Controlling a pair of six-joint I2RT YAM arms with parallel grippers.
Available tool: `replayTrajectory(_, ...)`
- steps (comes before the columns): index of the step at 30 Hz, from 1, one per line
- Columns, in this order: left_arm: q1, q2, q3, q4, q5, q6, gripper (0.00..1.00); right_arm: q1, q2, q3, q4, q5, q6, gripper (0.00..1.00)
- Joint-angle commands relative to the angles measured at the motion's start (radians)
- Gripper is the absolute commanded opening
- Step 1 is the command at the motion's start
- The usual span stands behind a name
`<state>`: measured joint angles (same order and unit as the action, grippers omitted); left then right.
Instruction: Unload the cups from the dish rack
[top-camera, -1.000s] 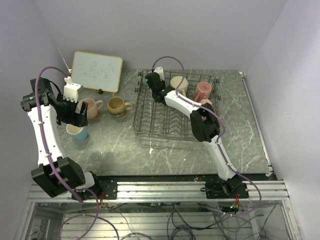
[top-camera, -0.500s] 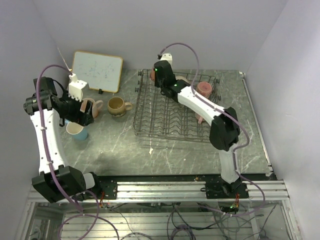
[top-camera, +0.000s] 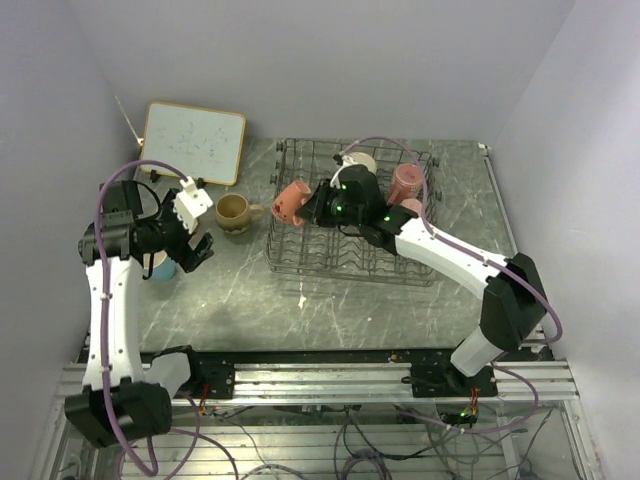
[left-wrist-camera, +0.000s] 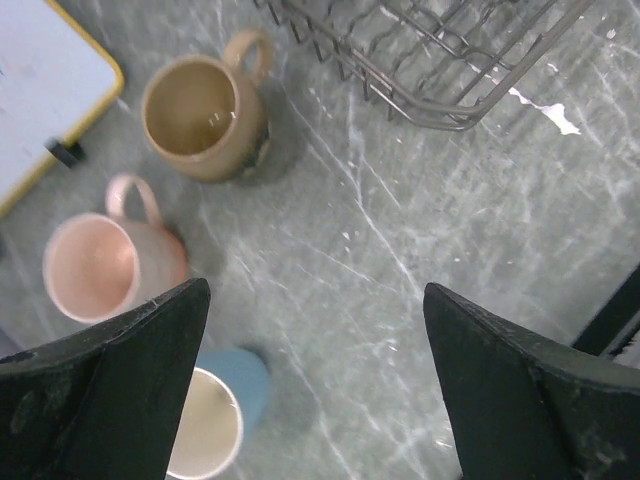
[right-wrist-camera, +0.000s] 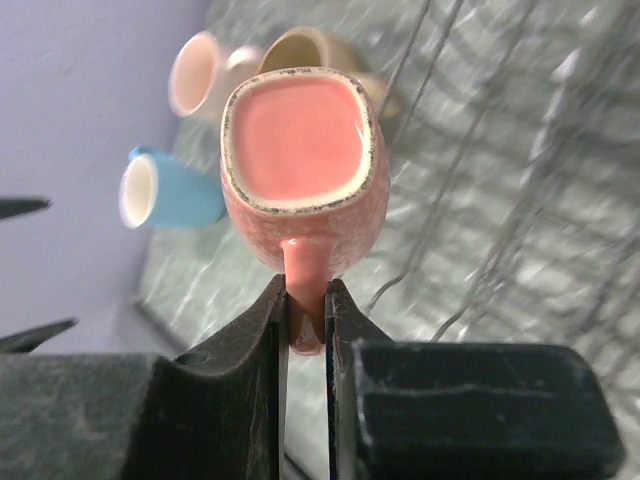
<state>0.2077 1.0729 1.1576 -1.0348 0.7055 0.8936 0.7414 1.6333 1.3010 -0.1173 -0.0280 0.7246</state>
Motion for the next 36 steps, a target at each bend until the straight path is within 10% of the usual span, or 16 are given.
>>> replayTrajectory(1,-0.035,-0.123,-0.06,0.143,0.101,0.202,0.99,-0.001,-0.105,-0.105,0.243,-0.279,0.219,0.0)
replayTrajectory(24,-0.06,-0.501,-0.246,0.43,0.277,0.196,0.89,0.167,-0.001,-0.259,0.955,-0.573,0.824,0.0)
replayTrajectory(36,-0.06,-0.505,-0.239,0.43,0.286,0.153,0.44,0.228,0.052,-0.254,1.049,-0.561,0.906,0.0)
